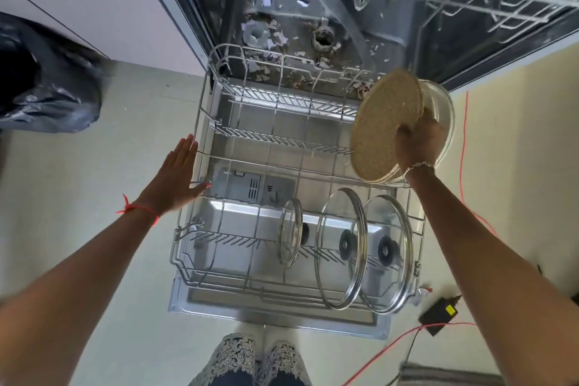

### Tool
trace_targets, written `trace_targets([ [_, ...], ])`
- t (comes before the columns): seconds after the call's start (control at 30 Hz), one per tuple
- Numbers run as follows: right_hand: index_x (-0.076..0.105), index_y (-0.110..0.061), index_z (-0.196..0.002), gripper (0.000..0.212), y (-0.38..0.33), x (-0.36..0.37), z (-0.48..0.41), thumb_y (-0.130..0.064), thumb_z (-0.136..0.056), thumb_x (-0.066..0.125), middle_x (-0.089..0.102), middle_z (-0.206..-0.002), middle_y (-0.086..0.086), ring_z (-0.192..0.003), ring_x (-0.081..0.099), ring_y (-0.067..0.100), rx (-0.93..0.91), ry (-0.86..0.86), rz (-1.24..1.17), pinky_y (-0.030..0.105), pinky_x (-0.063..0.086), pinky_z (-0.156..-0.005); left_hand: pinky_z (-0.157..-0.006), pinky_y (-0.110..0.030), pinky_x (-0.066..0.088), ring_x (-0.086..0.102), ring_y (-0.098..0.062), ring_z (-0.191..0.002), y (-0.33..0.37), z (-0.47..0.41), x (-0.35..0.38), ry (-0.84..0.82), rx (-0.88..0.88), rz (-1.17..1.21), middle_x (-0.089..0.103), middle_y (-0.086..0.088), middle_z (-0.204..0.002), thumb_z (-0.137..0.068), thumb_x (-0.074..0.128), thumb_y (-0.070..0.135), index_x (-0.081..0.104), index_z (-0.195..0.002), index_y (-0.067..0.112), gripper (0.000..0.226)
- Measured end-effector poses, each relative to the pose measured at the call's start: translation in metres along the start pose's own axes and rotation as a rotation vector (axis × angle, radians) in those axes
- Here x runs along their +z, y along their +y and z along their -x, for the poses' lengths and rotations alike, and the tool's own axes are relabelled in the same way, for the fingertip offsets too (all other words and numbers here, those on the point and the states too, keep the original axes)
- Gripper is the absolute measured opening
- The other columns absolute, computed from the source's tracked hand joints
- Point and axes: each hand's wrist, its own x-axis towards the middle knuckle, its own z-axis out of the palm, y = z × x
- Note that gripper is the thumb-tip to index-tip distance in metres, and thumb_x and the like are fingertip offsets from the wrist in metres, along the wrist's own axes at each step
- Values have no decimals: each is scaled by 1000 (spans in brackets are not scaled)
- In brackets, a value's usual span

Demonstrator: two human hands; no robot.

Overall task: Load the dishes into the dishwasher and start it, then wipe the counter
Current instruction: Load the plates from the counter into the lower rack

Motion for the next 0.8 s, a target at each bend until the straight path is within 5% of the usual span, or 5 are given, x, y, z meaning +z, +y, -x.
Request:
trace_targets([
  [0.37,46,0,-125,36,1,31,-5,-6,-89,47,61,-113,19,-102,58,33,42,40,-27,36,49,-81,-112,-24,9,-8,-14,-142,-10,-6,14,-32,17,117,-21,-3,-153,-91,59,19,-5,-146,-2,87],
  [0.63,20,-1,-144,63,5,19,3,-3,-88,49,31,-145,19,-130,37,34,-16,9,-45,44,37,-105,-116,-29,9,-4,-20,-145,-3,-2,1,-68,-4,92,-15,-9,-155,-91,57,23,-1,-146,-3,85],
  [0.8,32,3,-137,55,-8,-11,17,-2,-85,51,34,-137,24,-127,35,37,-88,13,44,43,36,-104,-114,-25,3,-4,-22,-145,13,15,-23,-64,-2,69,-13,-12,-155,-92,57,27,-2,-146,-4,86],
])
